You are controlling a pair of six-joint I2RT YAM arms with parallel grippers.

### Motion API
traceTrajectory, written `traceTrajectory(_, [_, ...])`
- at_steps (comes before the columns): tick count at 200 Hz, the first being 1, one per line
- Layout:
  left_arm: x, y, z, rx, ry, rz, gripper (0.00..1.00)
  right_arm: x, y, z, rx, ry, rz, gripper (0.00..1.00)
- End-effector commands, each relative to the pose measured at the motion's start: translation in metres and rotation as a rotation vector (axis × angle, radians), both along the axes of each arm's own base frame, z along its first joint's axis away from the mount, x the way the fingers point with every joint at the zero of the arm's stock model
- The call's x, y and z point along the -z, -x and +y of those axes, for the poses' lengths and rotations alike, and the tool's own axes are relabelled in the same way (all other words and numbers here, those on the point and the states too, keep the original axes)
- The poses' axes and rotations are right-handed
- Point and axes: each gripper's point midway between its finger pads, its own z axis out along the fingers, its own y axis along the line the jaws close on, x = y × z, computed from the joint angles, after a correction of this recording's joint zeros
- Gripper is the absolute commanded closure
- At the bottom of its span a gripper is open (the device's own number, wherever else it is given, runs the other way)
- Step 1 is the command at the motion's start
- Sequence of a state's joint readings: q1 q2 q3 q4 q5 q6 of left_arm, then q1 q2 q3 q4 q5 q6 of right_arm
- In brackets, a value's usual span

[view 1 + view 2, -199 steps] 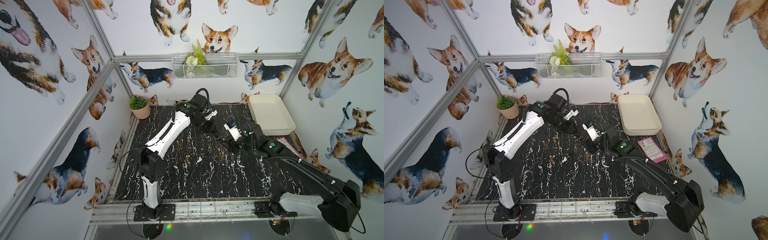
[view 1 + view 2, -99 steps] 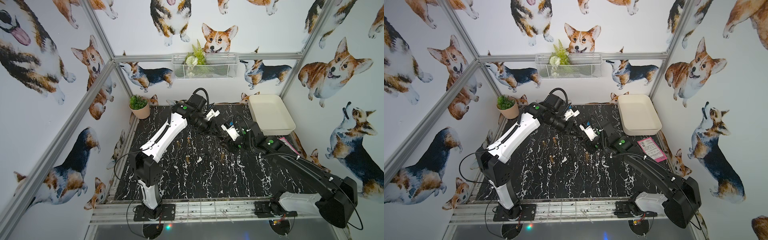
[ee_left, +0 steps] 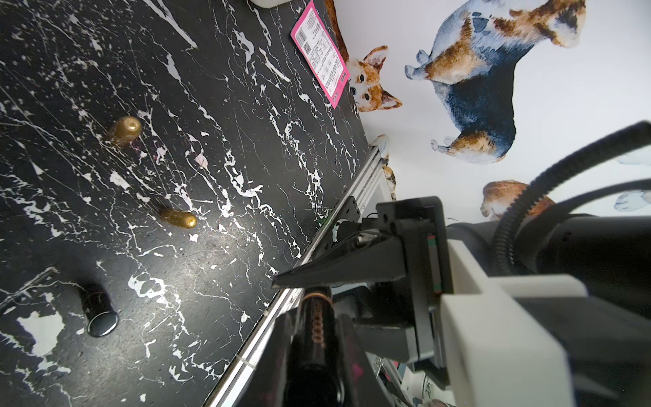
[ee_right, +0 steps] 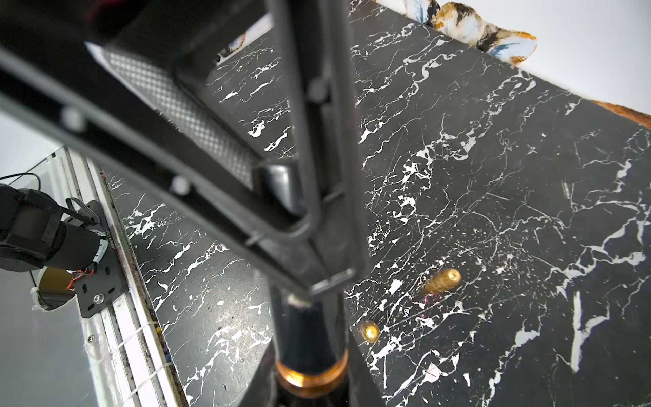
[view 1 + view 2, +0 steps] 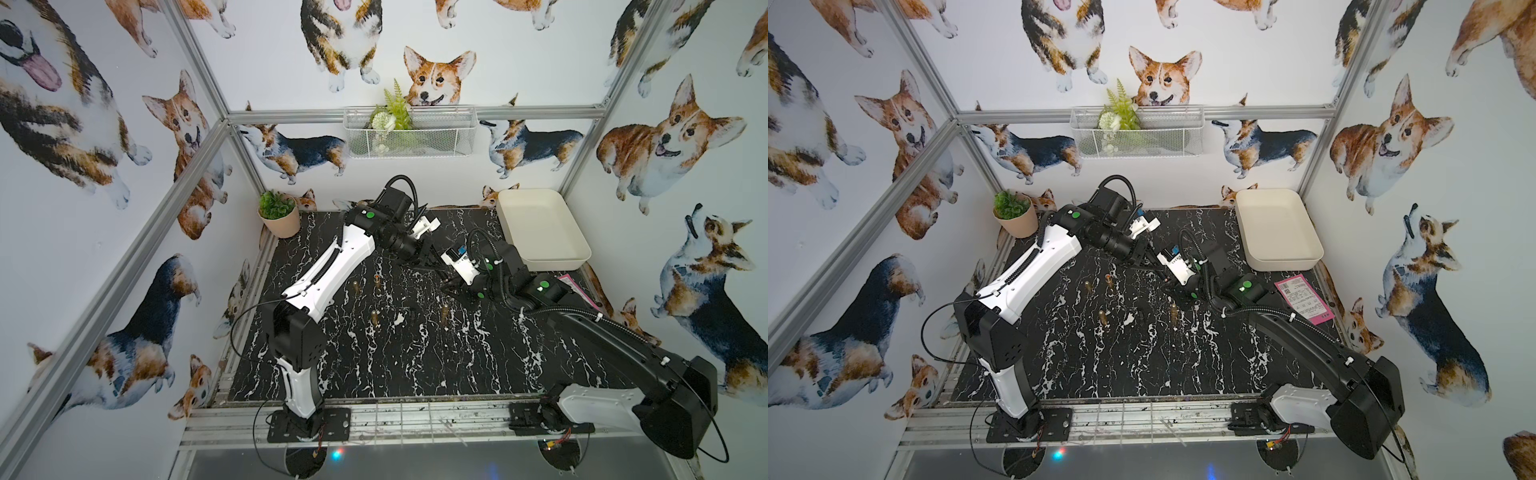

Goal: Open the lipstick cap
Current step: Open the cover of the lipstick.

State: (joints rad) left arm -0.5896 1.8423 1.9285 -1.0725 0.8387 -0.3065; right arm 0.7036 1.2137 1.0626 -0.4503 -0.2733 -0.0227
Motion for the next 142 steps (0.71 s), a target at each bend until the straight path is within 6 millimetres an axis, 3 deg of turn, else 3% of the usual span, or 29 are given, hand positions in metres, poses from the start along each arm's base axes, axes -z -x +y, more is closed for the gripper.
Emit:
traceTrajectory(1, [0.006, -0.001, 0.005, -0.009, -0.036, 0.013, 0.99, -0.004, 0.000, -0.001, 0.001, -0.009, -0.010, 0.89])
traceTrajectory(25, [0.007, -0.004, 0.008, -0.020, -0.045, 0.010, 1.00, -0.004, 0.000, -0.002, 0.006, -0.009, -0.009, 1.00])
traceTrajectory(60, [0.009, -0.015, 0.018, -0.057, -0.049, 0.005, 1.00, 0.000, 0.007, -0.003, 0.000, -0.019, 0.016, 1.00])
traceTrajectory(107, [-0.004, -0.035, 0.030, -0.117, -0.005, -0.005, 1.00, 0.004, 0.018, -0.003, -0.017, -0.022, 0.024, 1.00])
traceTrajectory(142, [0.007, -0.059, 0.050, -0.193, -0.146, -0.090, 1.00, -0.001, 0.018, -0.007, 0.001, -0.022, 0.000, 1.00])
